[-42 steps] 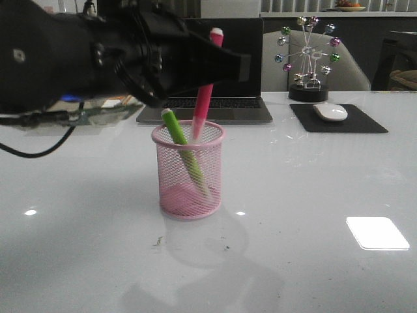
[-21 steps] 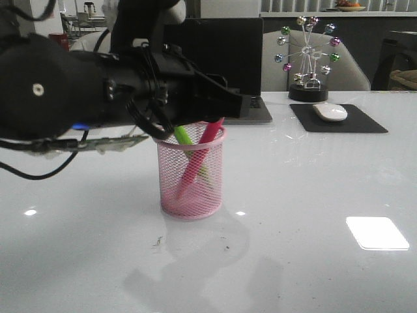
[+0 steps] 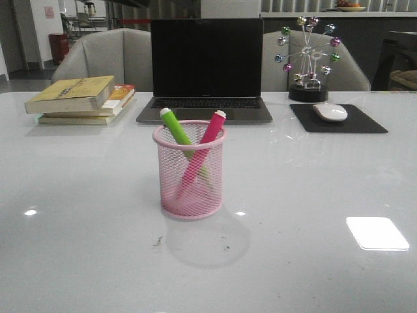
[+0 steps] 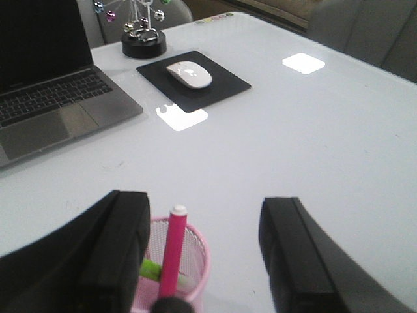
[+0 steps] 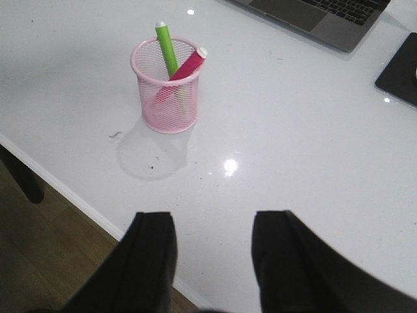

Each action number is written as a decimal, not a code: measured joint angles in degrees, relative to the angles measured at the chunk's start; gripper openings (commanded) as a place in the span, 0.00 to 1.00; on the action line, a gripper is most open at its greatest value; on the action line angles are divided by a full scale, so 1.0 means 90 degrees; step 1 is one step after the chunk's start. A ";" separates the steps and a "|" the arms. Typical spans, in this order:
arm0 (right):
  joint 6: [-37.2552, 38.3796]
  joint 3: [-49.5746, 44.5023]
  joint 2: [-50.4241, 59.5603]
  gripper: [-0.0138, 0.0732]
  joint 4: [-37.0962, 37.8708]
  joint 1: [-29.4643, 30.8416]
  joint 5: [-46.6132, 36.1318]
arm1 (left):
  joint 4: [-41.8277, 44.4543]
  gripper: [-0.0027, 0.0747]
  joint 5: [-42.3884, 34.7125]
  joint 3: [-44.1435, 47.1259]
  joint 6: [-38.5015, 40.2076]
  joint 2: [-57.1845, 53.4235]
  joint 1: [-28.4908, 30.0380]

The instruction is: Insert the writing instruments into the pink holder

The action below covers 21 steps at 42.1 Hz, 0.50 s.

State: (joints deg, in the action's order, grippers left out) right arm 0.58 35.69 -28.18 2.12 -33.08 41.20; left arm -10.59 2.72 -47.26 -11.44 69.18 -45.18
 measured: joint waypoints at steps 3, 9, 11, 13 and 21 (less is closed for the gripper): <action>0.0000 0.0000 0.0000 0.62 0.0000 0.0000 0.0000 | 0.0024 0.61 0.0744 0.0000 0.0000 -0.0495 0.0022; 0.0000 0.0000 0.0000 0.62 0.0000 0.0000 0.0000 | 0.0079 0.61 0.2150 0.0000 -0.0015 -0.1294 0.0107; 0.0000 0.0000 0.0000 0.62 0.0000 0.0000 0.0000 | 0.0141 0.61 0.2506 0.0000 -0.0015 -0.1526 0.0120; 0.0000 0.0000 0.0000 0.62 0.0000 0.0000 0.0000 | 0.0223 0.61 0.2902 0.0000 -0.0020 -0.1730 0.0133; 0.0000 0.0000 0.0000 0.62 0.0000 0.0000 0.0000 | 0.0406 0.61 0.3960 0.0076 -0.0030 -0.2324 0.0131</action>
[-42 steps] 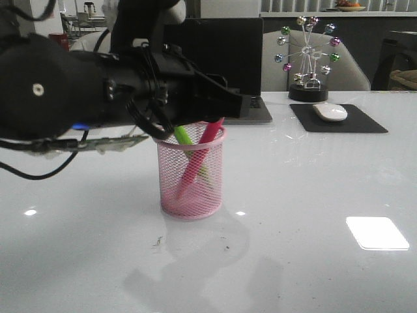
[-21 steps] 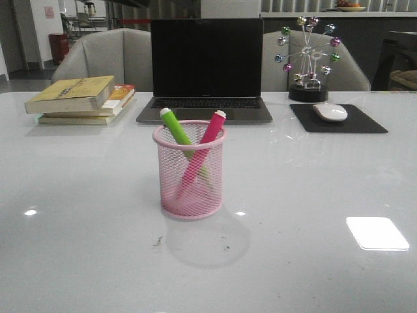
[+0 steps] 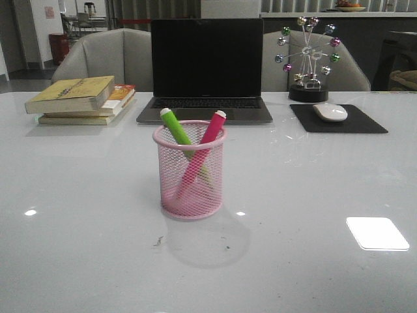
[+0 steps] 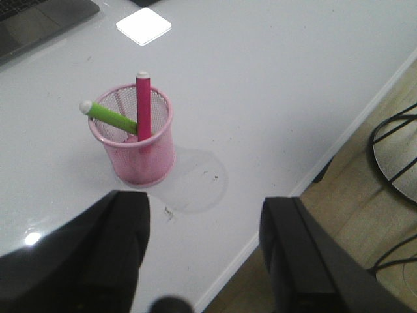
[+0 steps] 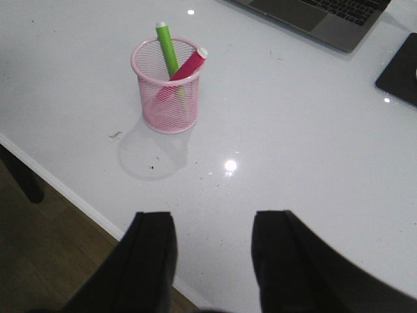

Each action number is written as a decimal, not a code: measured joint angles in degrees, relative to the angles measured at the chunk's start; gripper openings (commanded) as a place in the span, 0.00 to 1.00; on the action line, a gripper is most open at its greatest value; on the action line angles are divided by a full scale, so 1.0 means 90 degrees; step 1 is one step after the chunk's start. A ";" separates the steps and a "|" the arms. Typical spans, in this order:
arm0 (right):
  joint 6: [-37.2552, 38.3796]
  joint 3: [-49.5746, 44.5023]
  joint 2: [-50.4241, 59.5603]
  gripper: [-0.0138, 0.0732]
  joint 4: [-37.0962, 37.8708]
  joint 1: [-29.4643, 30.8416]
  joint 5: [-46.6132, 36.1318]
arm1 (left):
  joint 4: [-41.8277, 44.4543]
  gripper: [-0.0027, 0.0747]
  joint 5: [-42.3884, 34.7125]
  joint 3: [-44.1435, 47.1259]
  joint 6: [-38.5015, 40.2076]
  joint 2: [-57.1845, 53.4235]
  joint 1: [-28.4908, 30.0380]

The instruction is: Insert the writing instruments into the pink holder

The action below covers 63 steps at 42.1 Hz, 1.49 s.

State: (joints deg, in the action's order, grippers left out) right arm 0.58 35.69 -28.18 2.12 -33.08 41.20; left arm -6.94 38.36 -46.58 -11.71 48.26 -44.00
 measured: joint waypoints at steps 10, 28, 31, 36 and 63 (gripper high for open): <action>0.0000 0.0000 0.0000 0.62 0.0000 0.0000 0.0000 | 0.0062 0.61 0.0648 0.0604 0.0209 -0.0719 0.0000; 0.0000 0.0000 0.0000 0.52 0.0203 0.0000 0.0067 | 0.0295 0.53 0.0838 0.1230 0.0261 -0.1262 0.0014; 0.0000 0.0000 0.0000 0.45 0.0249 0.0000 0.0139 | 0.0304 0.44 0.0838 0.1230 0.0276 -0.1262 0.0014; 0.0000 0.0000 0.0000 0.35 0.0263 0.0000 0.0255 | 0.0319 0.27 0.0838 0.1230 0.0413 -0.1262 0.0014; 0.0000 0.0000 0.0000 0.23 0.0235 0.0000 0.0467 | 0.0346 0.16 0.0827 0.1230 0.0480 -0.1262 0.0014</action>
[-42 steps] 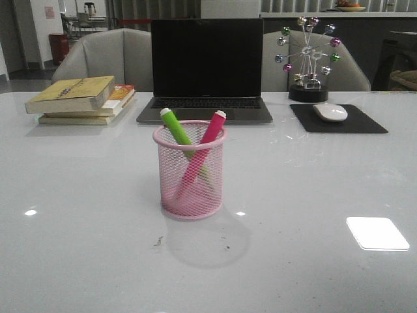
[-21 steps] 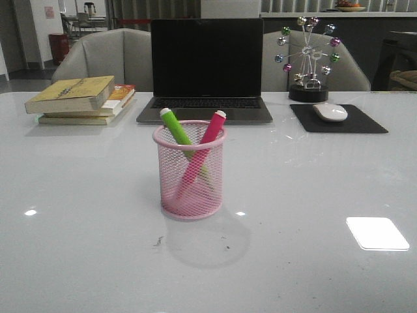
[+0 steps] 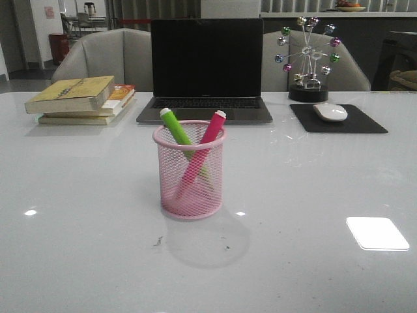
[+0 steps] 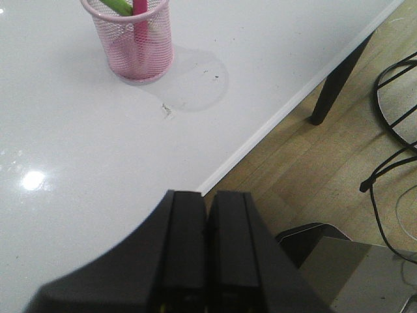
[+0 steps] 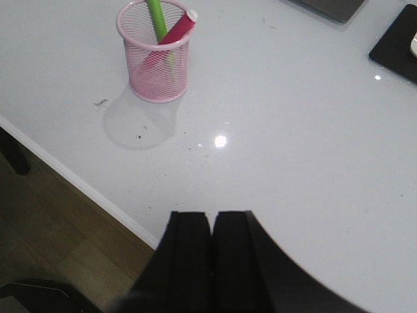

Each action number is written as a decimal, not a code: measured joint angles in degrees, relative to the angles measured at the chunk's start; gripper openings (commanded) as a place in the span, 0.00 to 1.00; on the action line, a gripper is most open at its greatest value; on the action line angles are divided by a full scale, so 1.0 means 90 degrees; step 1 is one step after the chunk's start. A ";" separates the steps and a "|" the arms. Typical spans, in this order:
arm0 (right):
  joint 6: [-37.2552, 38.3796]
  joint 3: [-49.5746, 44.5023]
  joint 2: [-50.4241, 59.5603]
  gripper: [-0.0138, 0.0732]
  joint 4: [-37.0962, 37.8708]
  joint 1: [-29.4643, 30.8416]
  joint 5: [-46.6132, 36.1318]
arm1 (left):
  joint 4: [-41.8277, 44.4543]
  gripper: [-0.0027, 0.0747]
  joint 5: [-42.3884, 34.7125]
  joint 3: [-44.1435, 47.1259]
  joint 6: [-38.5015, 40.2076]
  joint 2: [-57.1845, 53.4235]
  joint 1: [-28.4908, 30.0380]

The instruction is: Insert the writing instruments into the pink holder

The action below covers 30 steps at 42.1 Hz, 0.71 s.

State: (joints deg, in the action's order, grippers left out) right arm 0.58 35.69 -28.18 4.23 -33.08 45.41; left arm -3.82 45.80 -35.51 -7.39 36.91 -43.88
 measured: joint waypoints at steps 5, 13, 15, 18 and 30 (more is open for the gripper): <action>0.0000 0.0000 0.0000 0.23 0.0000 0.0000 0.0000 | 0.0000 0.16 0.0000 0.0000 0.0000 0.0000 0.0000; 0.0000 0.0000 0.0000 0.23 0.0000 0.0000 0.0010 | 0.0000 0.16 0.0000 0.0011 0.0000 -0.0069 0.0000; 0.0000 0.0000 0.0000 0.23 0.0000 0.0000 0.0010 | 0.0000 0.16 0.0000 0.0011 0.0000 -0.0157 0.0049; 0.0000 0.0000 0.0000 0.23 0.0000 0.0000 0.0010 | 0.0000 0.16 -0.0011 0.0011 0.0000 -0.0386 0.0283; 0.0000 0.0000 0.0000 0.23 -0.0010 0.0000 0.0024 | 0.0308 0.16 -0.2068 0.1108 0.0000 -0.1776 0.2289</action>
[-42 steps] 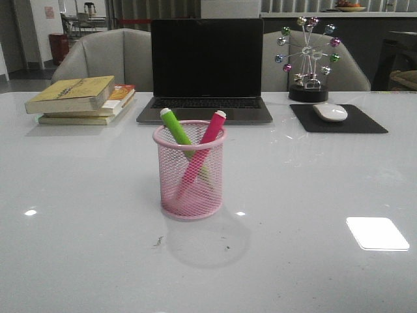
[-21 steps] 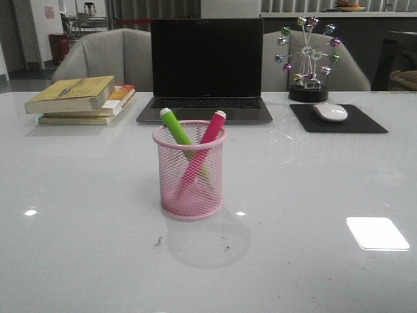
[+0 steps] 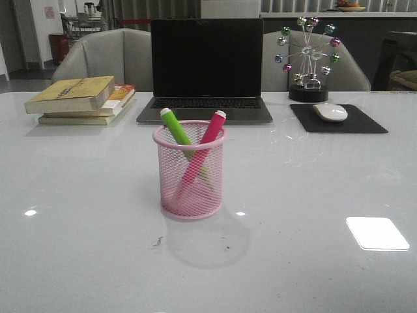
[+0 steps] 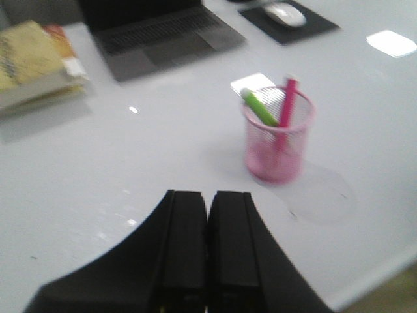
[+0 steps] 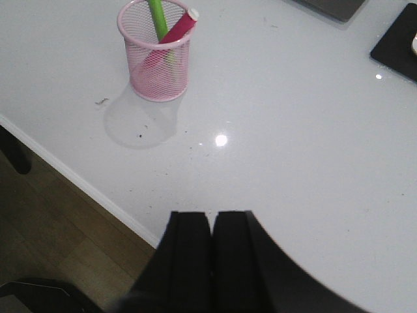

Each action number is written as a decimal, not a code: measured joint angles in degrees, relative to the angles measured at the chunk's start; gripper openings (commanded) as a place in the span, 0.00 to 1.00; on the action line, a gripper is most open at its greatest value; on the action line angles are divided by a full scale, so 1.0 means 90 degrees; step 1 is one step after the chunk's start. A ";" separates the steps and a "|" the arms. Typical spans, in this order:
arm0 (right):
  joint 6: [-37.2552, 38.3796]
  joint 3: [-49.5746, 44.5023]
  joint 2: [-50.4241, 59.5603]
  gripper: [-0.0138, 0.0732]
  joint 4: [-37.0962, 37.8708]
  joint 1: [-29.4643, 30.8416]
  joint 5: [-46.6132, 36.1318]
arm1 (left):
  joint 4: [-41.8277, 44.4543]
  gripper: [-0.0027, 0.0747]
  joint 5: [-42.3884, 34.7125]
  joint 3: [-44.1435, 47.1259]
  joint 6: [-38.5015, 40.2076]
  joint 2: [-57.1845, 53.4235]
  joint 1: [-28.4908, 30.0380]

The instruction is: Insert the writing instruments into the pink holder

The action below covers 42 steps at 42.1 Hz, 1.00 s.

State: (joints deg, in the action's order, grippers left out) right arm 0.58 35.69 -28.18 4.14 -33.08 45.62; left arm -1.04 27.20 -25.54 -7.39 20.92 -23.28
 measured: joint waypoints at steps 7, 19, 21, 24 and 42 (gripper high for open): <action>0.0000 0.0000 0.0000 0.23 0.0000 0.0000 0.0004 | 0.0027 0.16 -0.1372 0.1211 0.0000 -0.1178 0.1241; 0.0000 0.0000 0.0000 0.23 -0.0005 0.0000 0.0015 | -0.0140 0.16 -0.1961 0.2336 0.0053 -0.2300 0.2301; 0.0000 0.0000 0.0000 0.23 -0.0005 0.0000 0.0015 | -0.0073 0.16 -0.1993 0.2415 0.0191 -0.2356 0.2314; 0.0000 0.0000 0.0000 0.23 -0.0005 0.0000 0.0015 | 0.0155 0.16 -0.2043 0.2534 0.0545 -0.2353 0.2302; 0.0000 0.0000 0.0000 0.23 -0.0005 0.0000 0.0015 | -0.0211 0.16 -0.2874 0.2895 0.0515 -0.2353 0.2289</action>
State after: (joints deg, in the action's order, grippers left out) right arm 0.58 35.69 -28.18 4.10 -33.08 45.75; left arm -2.95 1.33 0.51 -2.76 -0.25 -2.67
